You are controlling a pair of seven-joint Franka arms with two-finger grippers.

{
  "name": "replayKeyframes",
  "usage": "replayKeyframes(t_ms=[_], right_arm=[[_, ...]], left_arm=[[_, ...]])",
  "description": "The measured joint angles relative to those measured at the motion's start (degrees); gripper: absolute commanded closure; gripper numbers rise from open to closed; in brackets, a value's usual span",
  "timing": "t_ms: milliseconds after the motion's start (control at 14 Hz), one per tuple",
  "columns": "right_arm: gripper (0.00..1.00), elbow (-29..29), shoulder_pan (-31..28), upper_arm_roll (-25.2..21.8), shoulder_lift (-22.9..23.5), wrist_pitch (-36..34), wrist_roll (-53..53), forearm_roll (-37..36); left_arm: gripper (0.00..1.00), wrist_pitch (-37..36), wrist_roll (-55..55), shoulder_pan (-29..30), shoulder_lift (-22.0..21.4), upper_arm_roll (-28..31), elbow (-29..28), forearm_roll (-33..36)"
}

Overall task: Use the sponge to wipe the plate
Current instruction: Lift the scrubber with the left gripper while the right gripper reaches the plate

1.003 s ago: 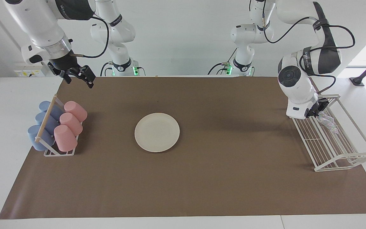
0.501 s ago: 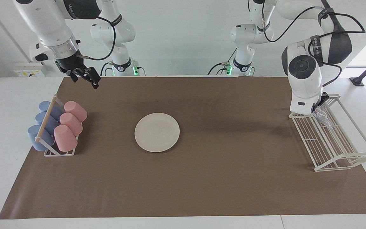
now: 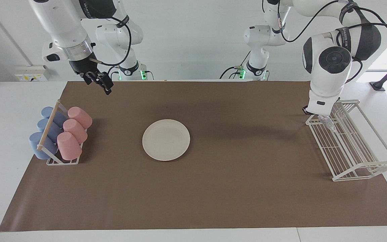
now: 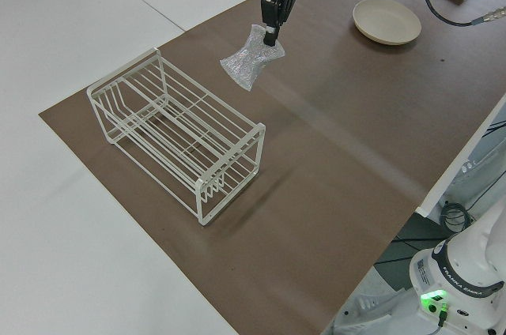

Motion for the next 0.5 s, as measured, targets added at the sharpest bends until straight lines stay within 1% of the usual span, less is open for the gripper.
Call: replayKeyframes(t_ms=[143, 286, 501], right_arm=[[0.00, 0.0, 0.0, 0.4, -0.1, -1.0, -0.7, 0.0], [0.00, 0.0, 0.0, 0.5, -0.1, -1.1, -1.0, 0.0], [0.00, 0.0, 0.0, 0.6, -0.1, -1.1, 2.7, 0.0]], left_arm=[[1.00, -0.1, -2.5, 0.0, 0.2, 0.0, 0.8, -6.3], [1.00, 0.4, -5.6, 0.0, 0.5, 0.2, 1.0, -14.7], [1.00, 3.9, -9.7, 0.0, 1.1, 0.5, 1.1, -26.2]])
